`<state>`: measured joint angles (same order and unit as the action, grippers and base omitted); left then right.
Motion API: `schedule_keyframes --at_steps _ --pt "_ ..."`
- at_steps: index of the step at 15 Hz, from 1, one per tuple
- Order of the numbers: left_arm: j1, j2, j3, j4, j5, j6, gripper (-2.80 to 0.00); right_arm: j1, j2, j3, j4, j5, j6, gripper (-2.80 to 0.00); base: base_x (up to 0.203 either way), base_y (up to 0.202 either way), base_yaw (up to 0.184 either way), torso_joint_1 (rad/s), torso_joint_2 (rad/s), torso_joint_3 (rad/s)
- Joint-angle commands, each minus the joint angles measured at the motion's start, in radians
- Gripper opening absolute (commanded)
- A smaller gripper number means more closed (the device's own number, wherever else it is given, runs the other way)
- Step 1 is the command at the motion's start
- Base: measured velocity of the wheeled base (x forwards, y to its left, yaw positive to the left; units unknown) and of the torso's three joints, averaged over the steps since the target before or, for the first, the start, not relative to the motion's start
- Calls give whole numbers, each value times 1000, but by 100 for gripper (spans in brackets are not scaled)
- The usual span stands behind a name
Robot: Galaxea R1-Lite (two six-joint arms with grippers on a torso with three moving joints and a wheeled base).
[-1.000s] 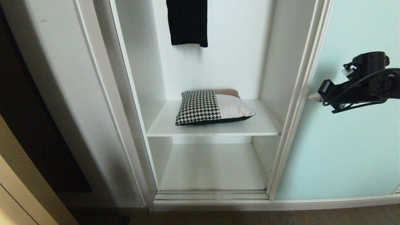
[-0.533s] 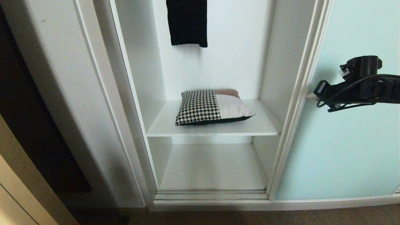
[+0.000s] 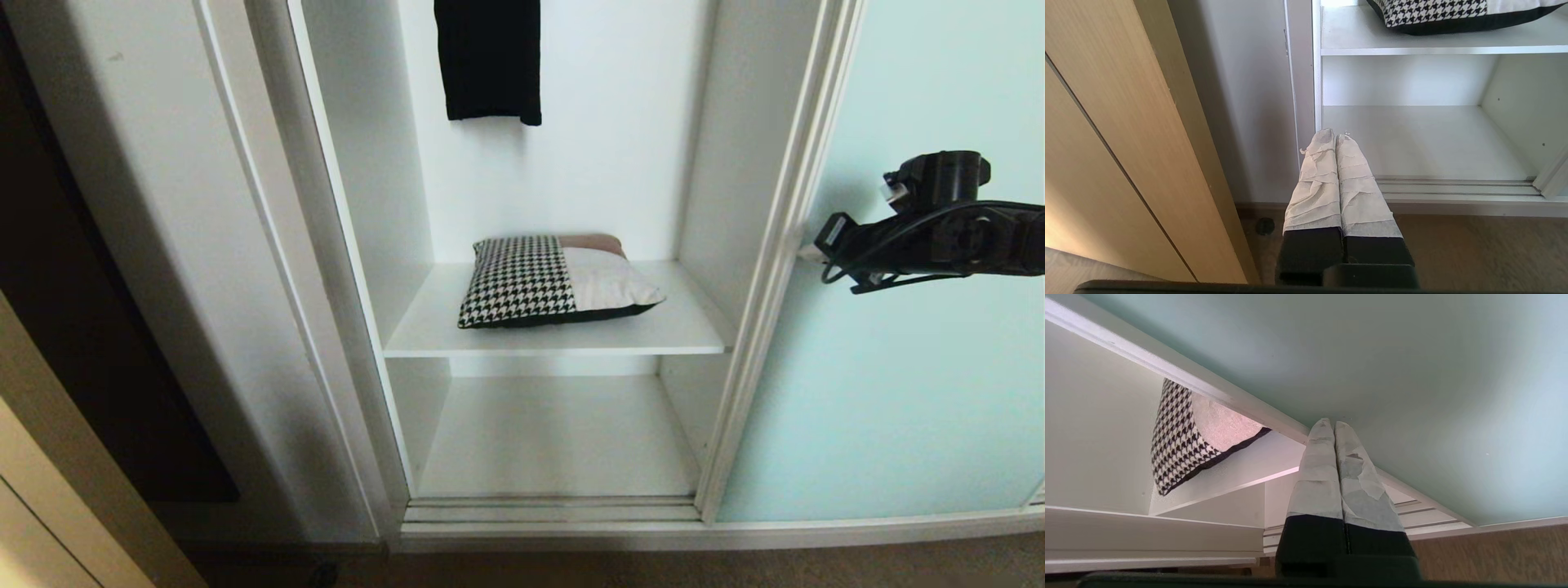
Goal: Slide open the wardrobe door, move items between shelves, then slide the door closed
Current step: Close the door
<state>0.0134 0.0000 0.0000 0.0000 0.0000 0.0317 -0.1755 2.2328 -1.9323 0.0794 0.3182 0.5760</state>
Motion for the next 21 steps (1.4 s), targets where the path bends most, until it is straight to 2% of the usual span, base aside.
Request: schedule_keyframes --at_steps 1,7,9,12,16,19,21 --pt "0 2 0 0 0 1 -280 25 -12 6 6 -5 4 -280 0 0 0 0 0 0" --pt "0 2 0 0 0 1 -280 99 -37 7 6 -26 42 -280 0 0 0 0 0 0" --pt "0 2 0 0 0 1 -280 143 -38 6 4 -63 43 -280 0 0 0 0 0 0" --pt "0 2 0 0 0 1 -280 250 -43 6 2 -132 45 -280 0 0 0 0 0 0" --pt "0 2 0 0 0 1 -280 389 -74 7 3 -156 44 -280 0 0 0 0 0 0" --pt "0 2 0 0 0 1 -280 503 -108 20 5 -206 44 -280 0 0 0 0 0 0" --pt "0 2 0 0 0 1 -280 554 -159 79 3 -222 43 -280 0 0 0 0 0 0"
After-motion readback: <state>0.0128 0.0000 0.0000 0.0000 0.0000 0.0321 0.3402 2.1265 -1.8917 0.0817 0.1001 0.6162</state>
